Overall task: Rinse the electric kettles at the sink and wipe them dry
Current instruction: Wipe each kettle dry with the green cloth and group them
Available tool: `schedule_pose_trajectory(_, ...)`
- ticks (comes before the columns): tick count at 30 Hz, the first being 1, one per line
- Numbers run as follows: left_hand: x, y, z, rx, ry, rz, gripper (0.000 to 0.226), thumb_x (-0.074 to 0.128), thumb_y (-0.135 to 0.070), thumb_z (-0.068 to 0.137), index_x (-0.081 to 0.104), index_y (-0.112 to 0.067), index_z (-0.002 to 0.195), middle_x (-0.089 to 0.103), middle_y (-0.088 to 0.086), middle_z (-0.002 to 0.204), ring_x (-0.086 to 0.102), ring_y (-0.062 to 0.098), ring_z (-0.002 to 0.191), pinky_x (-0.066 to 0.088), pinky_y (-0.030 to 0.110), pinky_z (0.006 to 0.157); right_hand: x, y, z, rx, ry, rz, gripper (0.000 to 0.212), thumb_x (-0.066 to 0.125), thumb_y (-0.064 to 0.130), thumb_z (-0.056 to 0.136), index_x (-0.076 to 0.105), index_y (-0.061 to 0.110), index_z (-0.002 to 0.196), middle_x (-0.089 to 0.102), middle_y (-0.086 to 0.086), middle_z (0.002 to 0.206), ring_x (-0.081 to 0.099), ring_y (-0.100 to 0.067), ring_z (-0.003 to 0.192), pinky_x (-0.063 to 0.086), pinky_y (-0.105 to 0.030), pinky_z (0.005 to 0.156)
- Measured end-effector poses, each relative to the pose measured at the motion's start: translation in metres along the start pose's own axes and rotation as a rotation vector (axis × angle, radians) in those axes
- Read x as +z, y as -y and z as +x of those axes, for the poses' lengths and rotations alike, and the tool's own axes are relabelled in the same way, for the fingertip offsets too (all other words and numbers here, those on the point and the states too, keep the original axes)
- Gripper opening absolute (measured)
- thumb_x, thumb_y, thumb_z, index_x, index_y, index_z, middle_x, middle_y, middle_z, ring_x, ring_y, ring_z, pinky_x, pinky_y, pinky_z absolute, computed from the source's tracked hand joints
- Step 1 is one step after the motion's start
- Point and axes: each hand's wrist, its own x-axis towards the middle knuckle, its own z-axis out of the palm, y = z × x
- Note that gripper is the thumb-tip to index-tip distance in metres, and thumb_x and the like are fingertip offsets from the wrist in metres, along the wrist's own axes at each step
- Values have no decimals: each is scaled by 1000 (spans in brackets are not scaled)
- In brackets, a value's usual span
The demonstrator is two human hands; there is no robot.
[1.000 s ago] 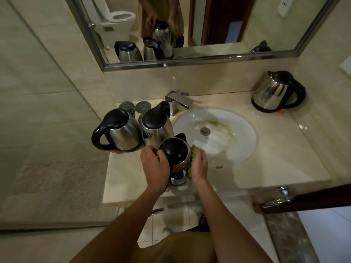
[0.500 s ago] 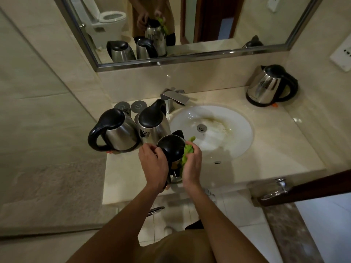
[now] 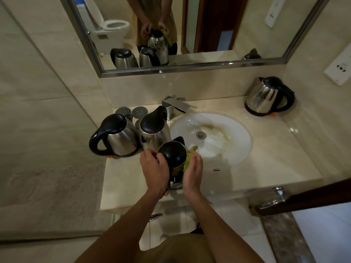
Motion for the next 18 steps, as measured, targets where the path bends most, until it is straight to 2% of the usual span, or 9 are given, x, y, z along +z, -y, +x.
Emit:
schedule_pose_trajectory(2, 0, 0, 0, 10, -7, -2, 4, 49, -9, 91, 49, -10, 87, 48, 5, 92, 45, 20, 86, 38, 29, 74, 7, 6, -2, -108, -23, -91, 41, 34, 38, 99, 61, 20, 125, 56, 5, 125, 50, -11, 118, 41, -28, 99)
schedule_pose_trajectory(4, -1, 0, -1, 10, -5, -5, 4, 49, -9, 92, 49, -10, 88, 49, 5, 92, 45, 20, 86, 37, 28, 74, 6, 8, 0, -114, -20, -128, 36, 36, 34, 104, 59, 20, 128, 53, 6, 125, 49, -12, 119, 41, -30, 100)
schedule_pose_trajectory(6, -1, -1, -1, 0, 8, -4, 5, 49, -9, 92, 49, -11, 88, 48, 5, 93, 45, 19, 86, 35, 25, 72, -1, 4, 5, 9, 24, -107, 32, 34, 34, 107, 54, 22, 130, 52, 2, 126, 51, -14, 114, 43, -34, 98)
schedule_pose_trajectory(9, -2, -3, -2, -18, 23, -15, 5, 49, -9, 93, 49, -12, 88, 47, 4, 93, 45, 17, 86, 33, 18, 68, -11, -11, 4, 347, 116, 9, 25, 30, 38, 106, 47, 23, 119, 55, -13, 120, 57, -22, 101, 49, -38, 86)
schedule_pose_trajectory(12, -3, -3, -2, -18, 25, -25, 6, 49, -9, 92, 48, -12, 88, 47, 4, 93, 45, 18, 86, 34, 23, 70, -13, -22, -17, 542, 159, 146, 58, 34, 61, 92, 53, 16, 124, 63, -20, 118, 62, -33, 105, 53, -40, 83)
schedule_pose_trajectory(13, -4, -4, -2, -20, 24, -27, 6, 49, -9, 92, 48, -12, 87, 47, 3, 93, 45, 18, 87, 34, 25, 72, -10, -22, -24, 567, 147, 202, 60, 32, 60, 91, 57, 15, 123, 65, -21, 118, 63, -34, 104, 53, -39, 81)
schedule_pose_trajectory(15, -4, -4, -2, -25, 22, -32, 6, 49, -9, 92, 48, -13, 87, 47, 3, 93, 45, 20, 88, 36, 27, 75, -3, -12, -34, 511, 64, 306, 42, 33, 35, 100, 52, 19, 133, 61, -18, 124, 61, -31, 105, 51, -36, 75)
schedule_pose_trajectory(17, -4, -4, -2, -16, 19, -34, 7, 49, -9, 92, 48, -13, 86, 47, 4, 92, 45, 21, 88, 38, 31, 76, 6, 2, -42, 392, 13, 323, 55, 35, 8, 98, 33, 29, 150, 45, -7, 139, 53, -29, 117, 51, -38, 80)
schedule_pose_trajectory(18, -4, -4, -2, -7, 16, -34, 7, 49, -9, 92, 48, -12, 86, 47, 4, 92, 45, 21, 88, 39, 33, 76, 10, 4, -45, 335, 17, 266, 64, 34, 1, 97, 24, 31, 154, 36, -3, 146, 46, -29, 126, 51, -42, 89)
